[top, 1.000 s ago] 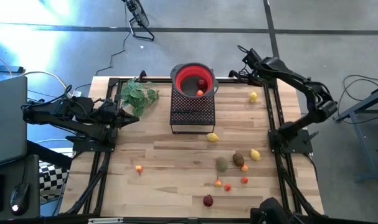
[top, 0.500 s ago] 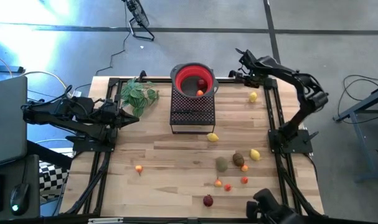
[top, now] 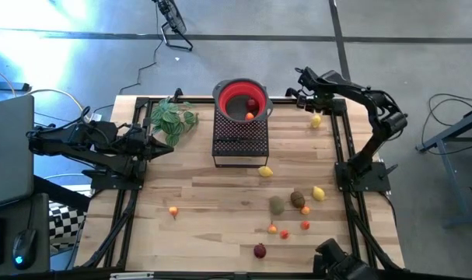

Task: Pick & Place Fruit
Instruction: Put the top lemon into the red strainer bowl

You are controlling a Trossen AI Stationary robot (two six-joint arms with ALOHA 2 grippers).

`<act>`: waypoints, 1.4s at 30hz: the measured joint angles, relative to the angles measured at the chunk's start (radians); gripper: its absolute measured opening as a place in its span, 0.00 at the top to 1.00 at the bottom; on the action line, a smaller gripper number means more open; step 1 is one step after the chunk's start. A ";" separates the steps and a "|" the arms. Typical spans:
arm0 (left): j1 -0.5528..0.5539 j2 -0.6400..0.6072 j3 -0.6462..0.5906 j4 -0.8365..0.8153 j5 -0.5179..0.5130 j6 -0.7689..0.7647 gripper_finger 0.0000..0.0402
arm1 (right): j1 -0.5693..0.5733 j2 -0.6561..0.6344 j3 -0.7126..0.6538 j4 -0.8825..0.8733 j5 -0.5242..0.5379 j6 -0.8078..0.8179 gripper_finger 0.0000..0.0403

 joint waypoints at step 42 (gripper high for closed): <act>0.000 0.001 0.000 -0.022 0.001 -0.108 1.00 | 0.020 -0.002 -0.204 0.296 0.069 0.076 0.53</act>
